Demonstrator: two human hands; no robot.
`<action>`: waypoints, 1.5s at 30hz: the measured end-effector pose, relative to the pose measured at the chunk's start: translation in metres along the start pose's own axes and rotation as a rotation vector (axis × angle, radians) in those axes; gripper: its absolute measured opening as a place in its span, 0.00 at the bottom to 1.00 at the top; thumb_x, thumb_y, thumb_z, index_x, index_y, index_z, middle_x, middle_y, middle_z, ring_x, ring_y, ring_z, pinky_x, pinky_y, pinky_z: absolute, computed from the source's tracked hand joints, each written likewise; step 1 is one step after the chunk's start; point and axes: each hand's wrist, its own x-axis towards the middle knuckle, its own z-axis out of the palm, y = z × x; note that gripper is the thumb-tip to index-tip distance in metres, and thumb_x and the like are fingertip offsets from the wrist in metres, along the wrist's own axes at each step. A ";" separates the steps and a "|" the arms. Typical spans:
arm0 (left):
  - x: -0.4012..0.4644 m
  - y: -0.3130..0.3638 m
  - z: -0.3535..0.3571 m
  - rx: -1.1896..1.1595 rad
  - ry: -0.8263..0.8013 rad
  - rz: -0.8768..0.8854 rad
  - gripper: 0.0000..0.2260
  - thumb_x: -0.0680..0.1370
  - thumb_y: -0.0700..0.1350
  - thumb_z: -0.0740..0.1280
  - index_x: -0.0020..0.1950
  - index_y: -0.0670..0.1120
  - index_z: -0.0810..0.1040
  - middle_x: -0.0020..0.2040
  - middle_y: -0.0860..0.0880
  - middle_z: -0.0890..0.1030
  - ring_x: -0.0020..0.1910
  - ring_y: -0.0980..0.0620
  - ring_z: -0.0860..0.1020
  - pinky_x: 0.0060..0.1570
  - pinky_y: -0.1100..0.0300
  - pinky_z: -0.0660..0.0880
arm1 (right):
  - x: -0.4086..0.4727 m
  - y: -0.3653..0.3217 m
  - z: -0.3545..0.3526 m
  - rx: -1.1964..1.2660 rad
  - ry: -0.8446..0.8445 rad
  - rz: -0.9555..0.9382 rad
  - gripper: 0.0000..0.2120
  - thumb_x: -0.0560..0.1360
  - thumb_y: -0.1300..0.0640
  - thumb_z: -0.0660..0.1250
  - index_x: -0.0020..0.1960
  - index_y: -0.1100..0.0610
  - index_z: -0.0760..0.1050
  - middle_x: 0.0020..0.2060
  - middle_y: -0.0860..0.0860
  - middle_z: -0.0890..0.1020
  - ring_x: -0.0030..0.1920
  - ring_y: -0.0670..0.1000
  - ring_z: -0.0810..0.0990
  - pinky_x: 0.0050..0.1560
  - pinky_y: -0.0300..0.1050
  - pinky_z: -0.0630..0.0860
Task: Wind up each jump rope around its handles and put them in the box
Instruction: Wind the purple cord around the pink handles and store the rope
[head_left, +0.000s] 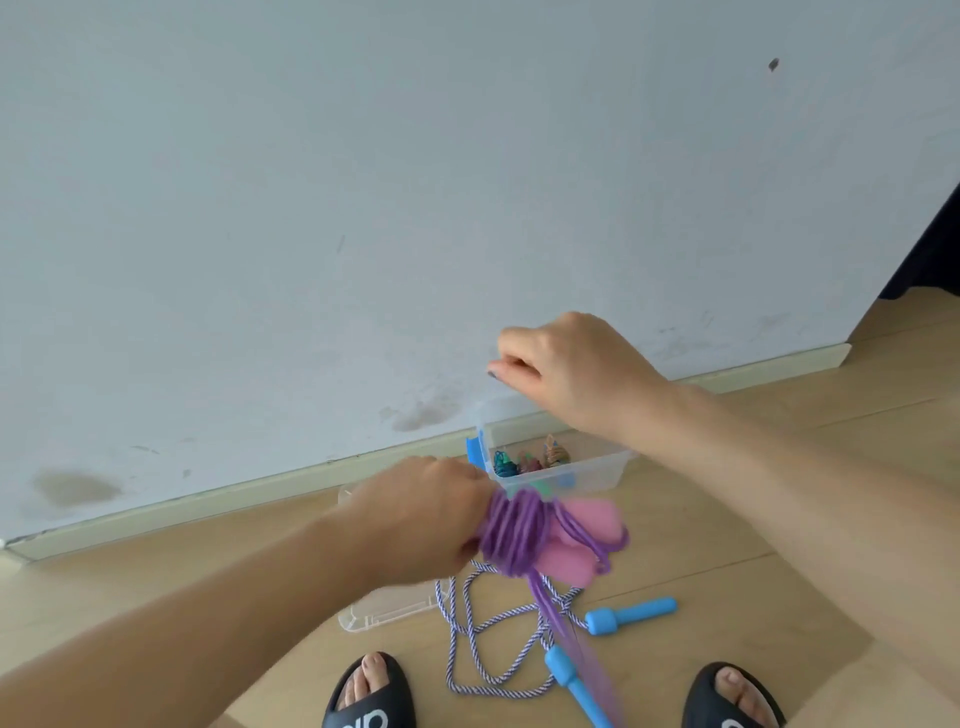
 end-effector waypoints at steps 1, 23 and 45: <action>-0.001 0.009 0.001 -0.065 0.027 0.016 0.06 0.75 0.48 0.63 0.49 0.49 0.76 0.46 0.52 0.79 0.45 0.48 0.78 0.45 0.53 0.76 | -0.001 0.006 0.006 0.044 -0.060 0.040 0.17 0.77 0.54 0.67 0.32 0.55 0.65 0.20 0.48 0.62 0.24 0.52 0.63 0.31 0.45 0.60; 0.010 -0.020 -0.011 -0.094 0.067 0.032 0.12 0.74 0.48 0.67 0.34 0.47 0.67 0.29 0.48 0.72 0.29 0.48 0.67 0.30 0.62 0.66 | -0.023 0.011 -0.008 0.985 -0.262 0.463 0.20 0.74 0.66 0.57 0.57 0.51 0.81 0.56 0.47 0.84 0.60 0.42 0.79 0.64 0.41 0.70; 0.005 -0.009 -0.003 -0.182 -0.080 0.140 0.14 0.73 0.49 0.66 0.33 0.50 0.63 0.30 0.49 0.70 0.29 0.49 0.66 0.33 0.58 0.69 | 0.006 -0.004 -0.014 0.401 0.289 0.240 0.28 0.80 0.49 0.66 0.28 0.52 0.55 0.22 0.48 0.57 0.27 0.47 0.57 0.29 0.43 0.56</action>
